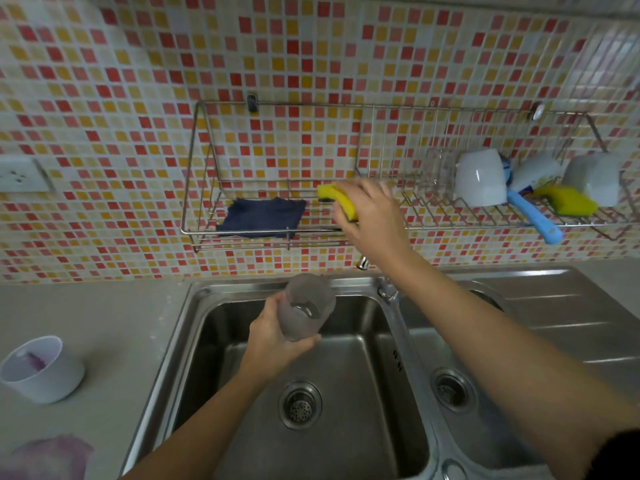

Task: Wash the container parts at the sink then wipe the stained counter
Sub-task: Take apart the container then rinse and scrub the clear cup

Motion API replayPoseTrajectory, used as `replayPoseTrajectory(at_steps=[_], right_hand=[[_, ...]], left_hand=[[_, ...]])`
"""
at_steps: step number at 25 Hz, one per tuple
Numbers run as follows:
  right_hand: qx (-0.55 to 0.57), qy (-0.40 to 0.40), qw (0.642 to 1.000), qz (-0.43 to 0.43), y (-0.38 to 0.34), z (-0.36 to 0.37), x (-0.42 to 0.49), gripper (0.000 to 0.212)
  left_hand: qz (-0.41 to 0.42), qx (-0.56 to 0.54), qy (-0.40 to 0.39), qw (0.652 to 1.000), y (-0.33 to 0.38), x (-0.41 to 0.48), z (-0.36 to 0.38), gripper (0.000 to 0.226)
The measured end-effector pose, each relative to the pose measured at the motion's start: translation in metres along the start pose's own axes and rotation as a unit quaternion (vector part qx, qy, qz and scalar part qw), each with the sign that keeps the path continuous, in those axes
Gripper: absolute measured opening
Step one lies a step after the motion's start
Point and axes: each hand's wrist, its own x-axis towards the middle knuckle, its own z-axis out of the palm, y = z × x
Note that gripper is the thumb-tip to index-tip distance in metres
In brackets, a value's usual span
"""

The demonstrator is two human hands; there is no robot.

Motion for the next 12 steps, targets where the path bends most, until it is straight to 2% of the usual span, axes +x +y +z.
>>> replayPoseTrajectory(at_steps=[2,5,7,9,10,11,12], right_hand=[[0.009,-0.049,0.994,0.102,-0.005,0.022,0.02,0.038],[-0.046,-0.149,0.968,0.195,-0.007,0.052,0.043,0.043],[-0.079,-0.293,0.922,0.242,-0.008,0.062,0.055,0.058],[-0.074,-0.464,0.84,0.272,-0.005,0.064,0.061,0.072],[-0.055,-0.509,0.811,0.282,-0.003,0.062,0.062,0.076],[-0.03,-0.522,0.802,0.287,-0.002,0.06,0.062,0.077],[-0.01,-0.508,0.811,0.291,-0.003,0.056,0.06,0.075]], left_hand=[[0.001,-0.005,0.005,1.0,0.001,-0.001,-0.006,0.091],[-0.001,-0.012,0.021,1.0,-0.001,-0.004,-0.021,0.089],[-0.008,-0.009,0.039,0.999,-0.004,-0.007,-0.031,0.09],[-0.005,-0.003,0.043,0.999,-0.009,-0.01,-0.037,0.09],[-0.005,0.0,0.041,0.999,-0.011,-0.012,-0.038,0.09],[-0.007,-0.002,0.038,0.999,-0.012,-0.012,-0.038,0.09],[-0.011,-0.005,0.036,0.999,-0.013,-0.012,-0.037,0.09]])
